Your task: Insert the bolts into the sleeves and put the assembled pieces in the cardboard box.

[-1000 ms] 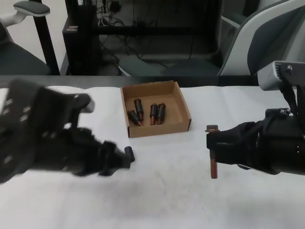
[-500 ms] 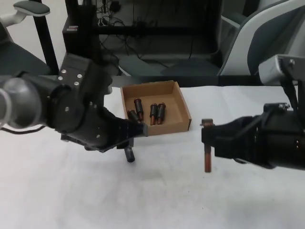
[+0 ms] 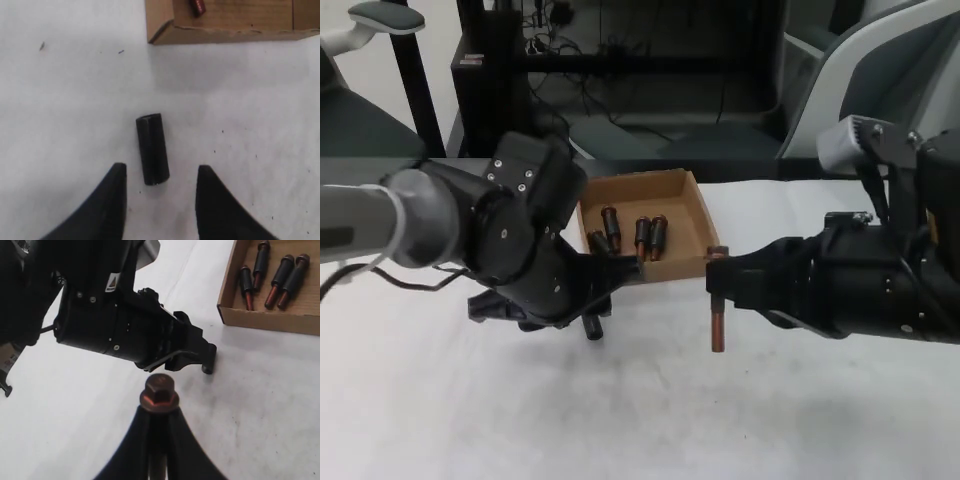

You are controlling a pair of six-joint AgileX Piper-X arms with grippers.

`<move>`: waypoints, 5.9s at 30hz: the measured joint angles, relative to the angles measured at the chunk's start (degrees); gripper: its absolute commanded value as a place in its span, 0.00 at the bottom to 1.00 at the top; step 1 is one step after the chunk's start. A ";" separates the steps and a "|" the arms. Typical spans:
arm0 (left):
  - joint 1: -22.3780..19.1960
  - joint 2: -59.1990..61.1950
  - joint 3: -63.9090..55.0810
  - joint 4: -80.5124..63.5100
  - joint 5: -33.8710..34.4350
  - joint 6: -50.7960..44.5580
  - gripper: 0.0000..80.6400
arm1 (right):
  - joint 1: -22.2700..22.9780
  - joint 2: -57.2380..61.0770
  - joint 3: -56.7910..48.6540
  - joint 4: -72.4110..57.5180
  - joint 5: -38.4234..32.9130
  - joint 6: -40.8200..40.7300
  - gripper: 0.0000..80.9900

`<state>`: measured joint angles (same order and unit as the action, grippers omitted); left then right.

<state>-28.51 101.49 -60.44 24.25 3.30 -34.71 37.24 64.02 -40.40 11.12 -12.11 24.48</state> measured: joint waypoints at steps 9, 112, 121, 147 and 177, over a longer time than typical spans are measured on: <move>0.00 4.93 -4.79 0.14 0.60 -7.33 0.56 | -0.06 0.00 0.00 -0.06 -0.68 0.00 0.01; -0.03 -21.79 26.37 -42.35 35.36 14.14 0.02 | -5.02 15.04 -6.83 -19.67 -7.31 9.98 0.01; 1.95 -21.79 26.37 -42.71 35.62 13.37 0.02 | -4.08 15.29 -7.02 -19.27 -6.28 9.98 0.01; 2.66 -21.79 26.37 -42.58 38.03 11.58 0.02 | -4.08 15.29 -7.03 -19.22 -4.12 9.90 0.01; 2.56 -21.79 26.37 -42.29 38.81 10.28 0.02 | -4.08 15.29 -7.03 -19.22 -2.41 7.78 0.01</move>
<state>-25.95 79.70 -34.07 -18.04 42.10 -24.43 33.16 79.31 -47.43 -8.10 -14.52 32.25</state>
